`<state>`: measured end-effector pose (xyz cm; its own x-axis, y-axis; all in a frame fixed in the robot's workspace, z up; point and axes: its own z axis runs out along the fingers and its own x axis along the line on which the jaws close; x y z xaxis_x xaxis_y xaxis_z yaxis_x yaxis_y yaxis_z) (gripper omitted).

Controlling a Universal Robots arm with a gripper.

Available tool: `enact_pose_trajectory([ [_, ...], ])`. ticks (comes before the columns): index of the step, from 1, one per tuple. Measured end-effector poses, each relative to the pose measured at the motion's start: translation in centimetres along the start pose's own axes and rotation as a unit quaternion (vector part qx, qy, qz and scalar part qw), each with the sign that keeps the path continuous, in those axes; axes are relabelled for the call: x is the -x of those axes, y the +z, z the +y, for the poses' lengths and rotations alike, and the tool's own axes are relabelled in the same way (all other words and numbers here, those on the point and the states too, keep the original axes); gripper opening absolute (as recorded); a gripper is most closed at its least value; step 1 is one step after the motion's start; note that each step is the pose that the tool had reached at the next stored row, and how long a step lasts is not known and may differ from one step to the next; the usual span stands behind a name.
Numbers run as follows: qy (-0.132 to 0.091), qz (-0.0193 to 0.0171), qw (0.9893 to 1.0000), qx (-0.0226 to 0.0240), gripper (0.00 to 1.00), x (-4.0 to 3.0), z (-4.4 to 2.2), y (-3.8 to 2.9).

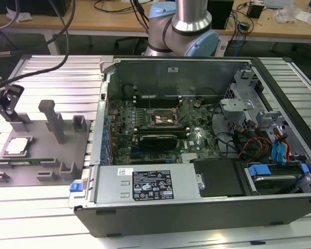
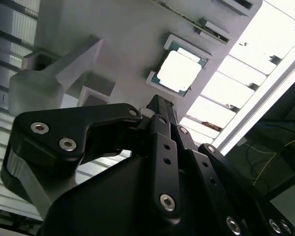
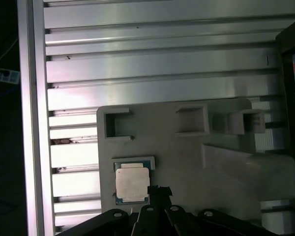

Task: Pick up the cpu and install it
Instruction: 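Pick up the cpu and move it towards the insertion slot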

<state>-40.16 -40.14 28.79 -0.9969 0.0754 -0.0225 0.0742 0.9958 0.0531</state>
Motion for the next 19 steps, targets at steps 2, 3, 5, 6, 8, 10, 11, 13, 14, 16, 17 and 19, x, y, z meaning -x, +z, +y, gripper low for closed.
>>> enact_pose_trajectory([
  [2, 0.000, 0.0000, 1.0000, 0.0000, 0.11, -0.19, -0.10, 0.49],
  [3, 0.000, 0.0000, 1.0000, 0.0000, 0.11, -0.26, -0.13, 0.65],
  [5, 0.000, 0.0001, 1.0000, 0.0000, 0.11, -0.41, -0.25, 1.00],
  [6, 0.000, 0.0000, 1.0000, 0.0000, 0.11, -0.49, -0.37, 1.25],
  [8, 0.000, 0.0000, 1.0000, 0.0000, 0.11, -0.68, -0.62, 1.74],
  [10, 0.000, 0.0001, 1.0000, 0.0000, 0.11, -0.94, -0.88, 2.33],
  [11, 0.000, 0.0001, 1.0000, 0.0000, 0.11, -1.03, -1.00, 2.55],
  [13, 0.000, 0.0000, 1.0000, 0.0000, 0.11, -1.13, -1.28, 3.12],
  [14, 0.000, 0.0000, 1.0000, 0.0000, 0.11, -1.14, -1.40, 3.34],
  [16, 0.000, 0.0001, 1.0000, 0.0000, 0.11, -1.14, -1.74, 3.98],
  [17, 0.000, 0.0000, 1.0000, 0.0000, 0.11, -1.18, -1.83, 4.22],
  [19, 0.000, 0.0000, 1.0000, 0.0001, 0.11, -1.31, -2.00, 4.77],
])
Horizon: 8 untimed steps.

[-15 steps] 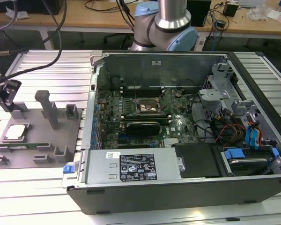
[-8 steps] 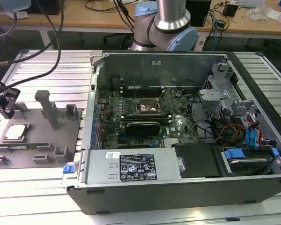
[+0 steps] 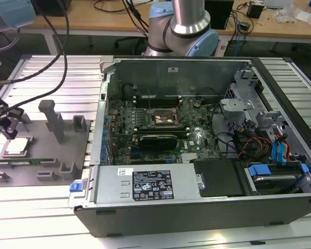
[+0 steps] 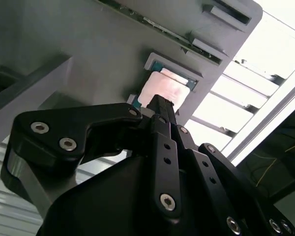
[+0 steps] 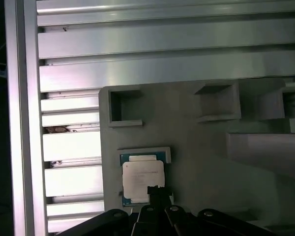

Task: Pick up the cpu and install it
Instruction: 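Pick up the cpu and move it towards the insertion slot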

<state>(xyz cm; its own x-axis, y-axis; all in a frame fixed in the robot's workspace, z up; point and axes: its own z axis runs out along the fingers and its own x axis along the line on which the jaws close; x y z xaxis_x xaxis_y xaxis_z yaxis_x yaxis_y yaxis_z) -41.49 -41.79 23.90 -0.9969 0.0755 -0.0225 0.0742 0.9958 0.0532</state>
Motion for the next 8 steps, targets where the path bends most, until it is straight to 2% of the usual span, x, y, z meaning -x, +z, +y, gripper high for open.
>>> enact_pose_trajectory([
  [3, 0.000, 0.0002, 1.0000, -0.0002, 0.11, -0.23, -0.07, 0.75],
  [8, 0.000, 0.0000, 1.0000, 0.0000, 0.11, -0.60, -0.14, 1.62],
])
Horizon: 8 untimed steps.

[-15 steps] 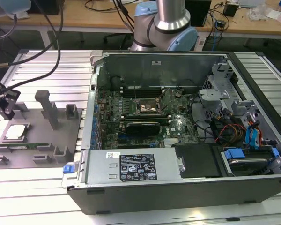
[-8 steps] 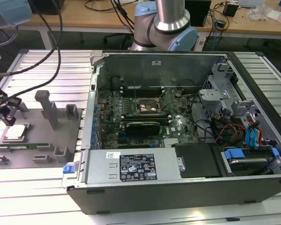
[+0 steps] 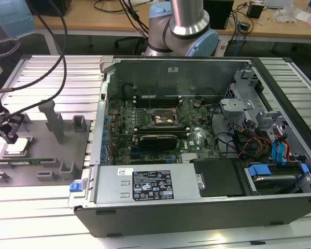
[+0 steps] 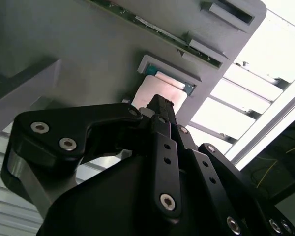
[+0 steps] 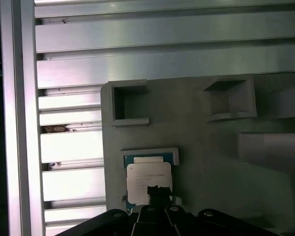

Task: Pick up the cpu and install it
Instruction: 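Pick up the cpu and move it towards the insertion slot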

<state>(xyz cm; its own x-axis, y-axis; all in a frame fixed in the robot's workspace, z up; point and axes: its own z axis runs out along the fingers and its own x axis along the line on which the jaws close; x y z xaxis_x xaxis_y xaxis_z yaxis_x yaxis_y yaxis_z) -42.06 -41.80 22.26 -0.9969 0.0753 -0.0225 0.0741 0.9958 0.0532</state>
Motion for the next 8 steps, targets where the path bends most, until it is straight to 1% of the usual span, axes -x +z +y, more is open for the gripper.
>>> enact_pose_trajectory([
  [4, -0.002, 0.0002, 1.0000, 0.0000, 0.11, -0.04, -0.03, 0.69],
  [7, -0.003, 0.0003, 1.0000, 0.0000, 0.11, -0.09, -0.05, 0.98],
  [8, -0.003, 0.0002, 1.0000, 0.0001, 0.11, -0.12, -0.07, 1.26],
])
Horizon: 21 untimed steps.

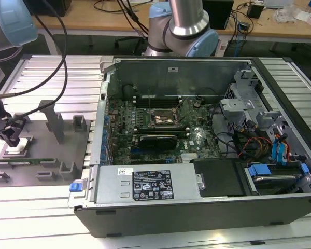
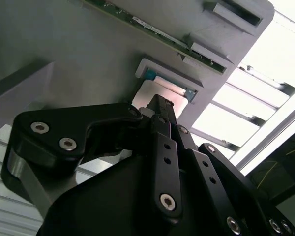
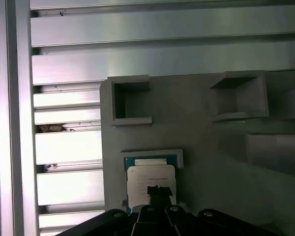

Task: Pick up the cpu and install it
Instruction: 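Pick up the cpu and move it towards the insertion slot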

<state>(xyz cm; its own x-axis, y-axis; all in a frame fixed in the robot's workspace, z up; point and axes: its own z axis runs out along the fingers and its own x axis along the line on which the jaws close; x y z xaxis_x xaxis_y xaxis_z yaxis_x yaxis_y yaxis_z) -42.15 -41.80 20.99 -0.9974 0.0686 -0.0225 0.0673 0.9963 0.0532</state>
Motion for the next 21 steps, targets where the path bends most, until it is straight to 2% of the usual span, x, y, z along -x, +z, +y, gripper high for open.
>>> enact_pose_trajectory([
  [11, 0.000, 0.0000, 1.0000, 0.0000, 0.11, -0.13, -0.01, 0.08],
  [14, 0.000, 0.0001, 1.0000, 0.0000, 0.29, -0.15, -0.01, 0.08],
  [15, 0.000, 0.0001, 1.0000, 0.0000, 0.29, -0.16, -0.02, 0.08],
  [19, 0.000, 0.0001, 1.0000, 0.0000, 0.54, -0.19, -0.02, 0.07],
  [20, 0.000, 0.0000, 1.0000, 0.0000, 0.54, -0.20, -0.02, 0.08],
  [21, 0.000, 0.0001, 1.0000, 0.0000, 0.60, -0.21, -0.02, 0.08],
])
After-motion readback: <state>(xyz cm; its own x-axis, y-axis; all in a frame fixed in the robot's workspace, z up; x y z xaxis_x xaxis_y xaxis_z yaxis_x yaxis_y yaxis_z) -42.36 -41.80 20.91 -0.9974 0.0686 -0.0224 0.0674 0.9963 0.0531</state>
